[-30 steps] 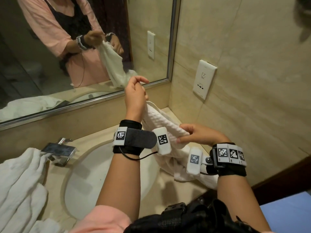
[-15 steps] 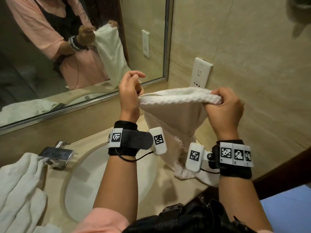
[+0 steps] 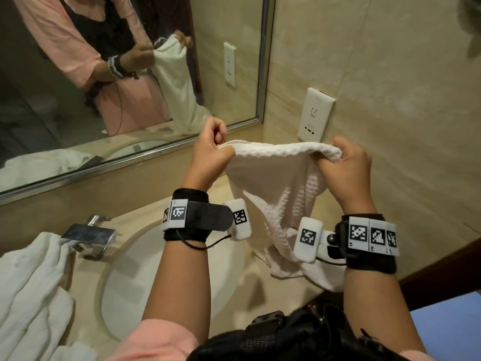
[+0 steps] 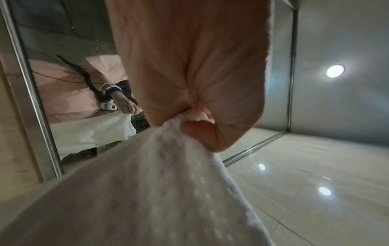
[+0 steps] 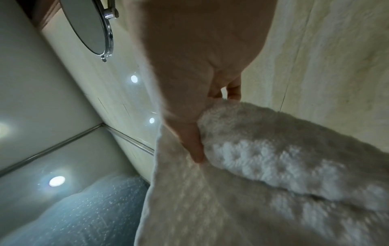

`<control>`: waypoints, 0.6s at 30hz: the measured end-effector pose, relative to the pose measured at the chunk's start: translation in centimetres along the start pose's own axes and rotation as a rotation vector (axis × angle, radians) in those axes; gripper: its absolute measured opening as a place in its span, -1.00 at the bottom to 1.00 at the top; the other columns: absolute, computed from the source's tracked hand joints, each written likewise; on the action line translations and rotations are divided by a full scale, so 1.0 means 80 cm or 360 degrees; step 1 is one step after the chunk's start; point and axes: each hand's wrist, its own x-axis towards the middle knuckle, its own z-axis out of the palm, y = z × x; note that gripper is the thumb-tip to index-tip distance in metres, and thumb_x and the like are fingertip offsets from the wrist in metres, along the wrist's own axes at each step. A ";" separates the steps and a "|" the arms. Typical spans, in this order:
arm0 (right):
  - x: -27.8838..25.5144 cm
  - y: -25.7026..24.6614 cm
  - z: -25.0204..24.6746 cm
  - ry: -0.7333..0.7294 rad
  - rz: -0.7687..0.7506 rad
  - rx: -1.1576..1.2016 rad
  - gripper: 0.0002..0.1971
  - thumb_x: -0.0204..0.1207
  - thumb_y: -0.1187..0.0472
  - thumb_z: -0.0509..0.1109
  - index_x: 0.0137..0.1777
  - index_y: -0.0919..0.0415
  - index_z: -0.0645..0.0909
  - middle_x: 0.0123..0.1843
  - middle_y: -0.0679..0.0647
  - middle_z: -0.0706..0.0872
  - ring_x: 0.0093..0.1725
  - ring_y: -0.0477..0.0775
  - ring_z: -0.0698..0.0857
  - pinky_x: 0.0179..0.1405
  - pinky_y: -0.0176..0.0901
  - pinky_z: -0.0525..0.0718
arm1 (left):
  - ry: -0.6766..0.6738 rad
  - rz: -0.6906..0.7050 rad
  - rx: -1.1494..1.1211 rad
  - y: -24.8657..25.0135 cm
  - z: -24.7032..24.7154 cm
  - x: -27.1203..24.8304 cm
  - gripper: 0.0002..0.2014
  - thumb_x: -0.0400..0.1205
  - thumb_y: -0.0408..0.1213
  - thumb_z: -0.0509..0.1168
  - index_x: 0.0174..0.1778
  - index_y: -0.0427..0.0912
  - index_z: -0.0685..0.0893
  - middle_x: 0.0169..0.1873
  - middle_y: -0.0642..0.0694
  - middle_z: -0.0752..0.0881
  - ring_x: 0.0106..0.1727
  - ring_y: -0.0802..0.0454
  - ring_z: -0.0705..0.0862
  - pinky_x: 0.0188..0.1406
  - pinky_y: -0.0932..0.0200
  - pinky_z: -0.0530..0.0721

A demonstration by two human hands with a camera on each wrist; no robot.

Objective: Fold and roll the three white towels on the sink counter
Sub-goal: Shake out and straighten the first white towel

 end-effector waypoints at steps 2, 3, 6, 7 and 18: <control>-0.001 0.002 0.000 -0.0133 0.0026 0.0068 -0.63 0.37 0.26 0.47 -0.48 0.12 0.31 -0.46 -0.04 0.43 -0.33 -0.01 0.41 -0.40 -0.12 0.35 | 0.0039 -0.0002 0.0113 -0.006 -0.002 0.002 -0.67 0.25 -0.48 0.16 -0.24 0.08 0.46 -0.36 0.09 0.27 -0.33 0.10 0.25 -0.34 0.10 0.26; -0.002 0.002 0.000 -0.0209 0.0019 0.0140 -0.67 0.36 0.28 0.46 -0.46 0.17 0.34 -0.45 -0.01 0.47 -0.33 -0.04 0.43 -0.38 -0.14 0.37 | 0.0075 0.0022 0.0166 -0.008 -0.003 0.003 -0.66 0.26 -0.49 0.18 -0.25 0.10 0.49 -0.35 0.09 0.30 -0.32 0.11 0.28 -0.31 0.11 0.30; -0.006 -0.005 -0.005 -0.0406 -0.0037 0.0476 -0.78 0.36 0.32 0.49 -0.35 0.26 0.46 -0.36 0.21 0.55 -0.28 -0.04 0.49 -0.30 -0.18 0.46 | 0.0219 0.0138 0.0322 -0.009 -0.006 0.007 -0.69 0.29 -0.54 0.25 -0.30 0.03 0.51 -0.28 0.11 0.41 -0.32 0.24 0.39 -0.26 0.37 0.41; -0.007 -0.007 -0.007 -0.0482 -0.0036 0.0579 -0.81 0.37 0.36 0.50 -0.28 0.30 0.50 -0.32 0.22 0.58 -0.24 -0.03 0.53 -0.26 -0.20 0.50 | 0.0266 0.0173 0.0361 -0.008 -0.007 0.009 -0.71 0.30 -0.56 0.27 -0.29 -0.02 0.53 -0.26 0.11 0.44 -0.32 0.29 0.42 -0.26 0.45 0.42; -0.008 -0.008 -0.002 -0.0919 -0.0108 0.0234 -0.71 0.33 0.34 0.59 -0.04 -0.01 0.68 -0.10 -0.15 0.74 -0.16 -0.26 0.66 -0.16 -0.37 0.60 | 0.0951 0.0170 0.0258 -0.028 -0.007 0.010 -0.71 0.43 -0.44 0.52 0.06 -0.24 0.70 0.06 -0.15 0.65 -0.17 0.34 0.67 -0.06 0.41 0.71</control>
